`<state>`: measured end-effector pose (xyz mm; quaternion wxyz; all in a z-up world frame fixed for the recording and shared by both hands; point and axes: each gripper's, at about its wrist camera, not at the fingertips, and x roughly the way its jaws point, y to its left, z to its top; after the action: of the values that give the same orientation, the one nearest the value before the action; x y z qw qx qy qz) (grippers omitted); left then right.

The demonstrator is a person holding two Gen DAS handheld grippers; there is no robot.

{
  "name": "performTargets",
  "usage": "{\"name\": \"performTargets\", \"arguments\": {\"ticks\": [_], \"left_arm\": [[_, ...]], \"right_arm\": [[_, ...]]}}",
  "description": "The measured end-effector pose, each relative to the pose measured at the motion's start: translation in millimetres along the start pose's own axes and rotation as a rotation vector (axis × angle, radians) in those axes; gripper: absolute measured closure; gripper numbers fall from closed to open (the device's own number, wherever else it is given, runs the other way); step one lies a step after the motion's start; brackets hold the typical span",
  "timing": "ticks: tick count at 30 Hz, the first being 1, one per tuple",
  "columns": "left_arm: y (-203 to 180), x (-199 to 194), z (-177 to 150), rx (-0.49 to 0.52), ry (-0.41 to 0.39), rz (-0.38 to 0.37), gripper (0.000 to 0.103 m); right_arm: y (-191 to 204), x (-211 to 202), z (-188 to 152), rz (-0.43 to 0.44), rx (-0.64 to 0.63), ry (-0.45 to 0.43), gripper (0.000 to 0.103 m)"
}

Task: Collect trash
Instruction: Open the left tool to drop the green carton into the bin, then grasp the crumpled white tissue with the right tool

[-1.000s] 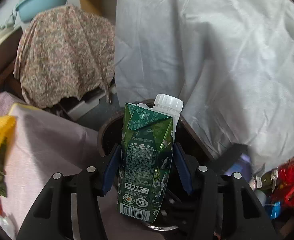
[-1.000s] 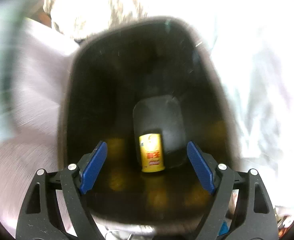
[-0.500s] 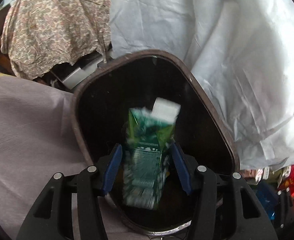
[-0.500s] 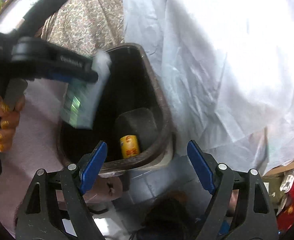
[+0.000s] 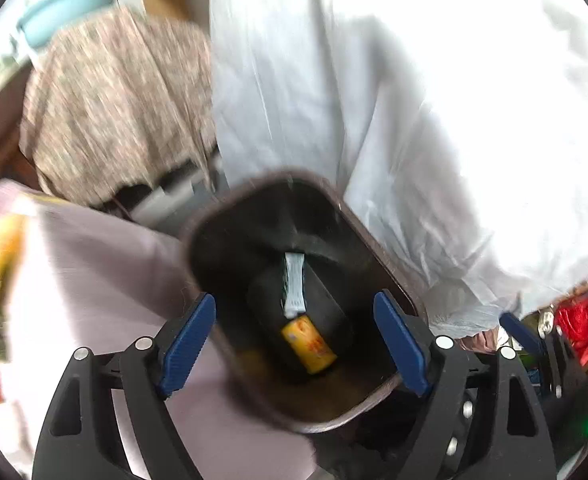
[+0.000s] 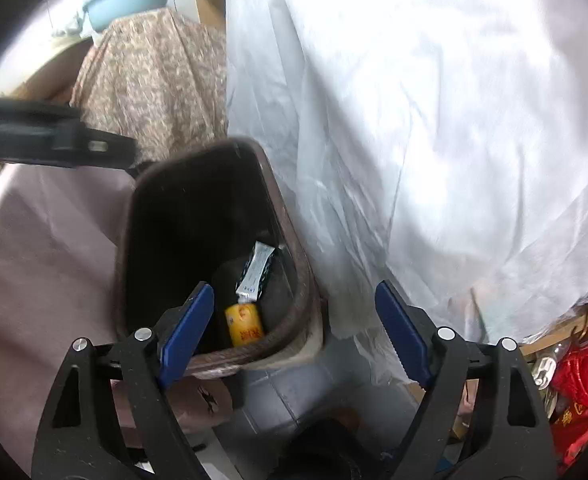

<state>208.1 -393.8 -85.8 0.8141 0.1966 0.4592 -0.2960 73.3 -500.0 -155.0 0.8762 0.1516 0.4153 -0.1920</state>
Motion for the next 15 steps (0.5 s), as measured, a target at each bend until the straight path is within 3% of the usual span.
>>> {"name": "performTargets", "arguments": {"ticks": [7, 15], "left_arm": [[34, -107, -51, 0.009, -0.236, 0.029, 0.009], [95, -174, -129, -0.118, -0.334, 0.138, 0.008]], "right_arm": [[38, -41, 8, 0.079, -0.054, -0.100, 0.016], [112, -94, 13, 0.286, -0.185, -0.184, 0.014]]}}
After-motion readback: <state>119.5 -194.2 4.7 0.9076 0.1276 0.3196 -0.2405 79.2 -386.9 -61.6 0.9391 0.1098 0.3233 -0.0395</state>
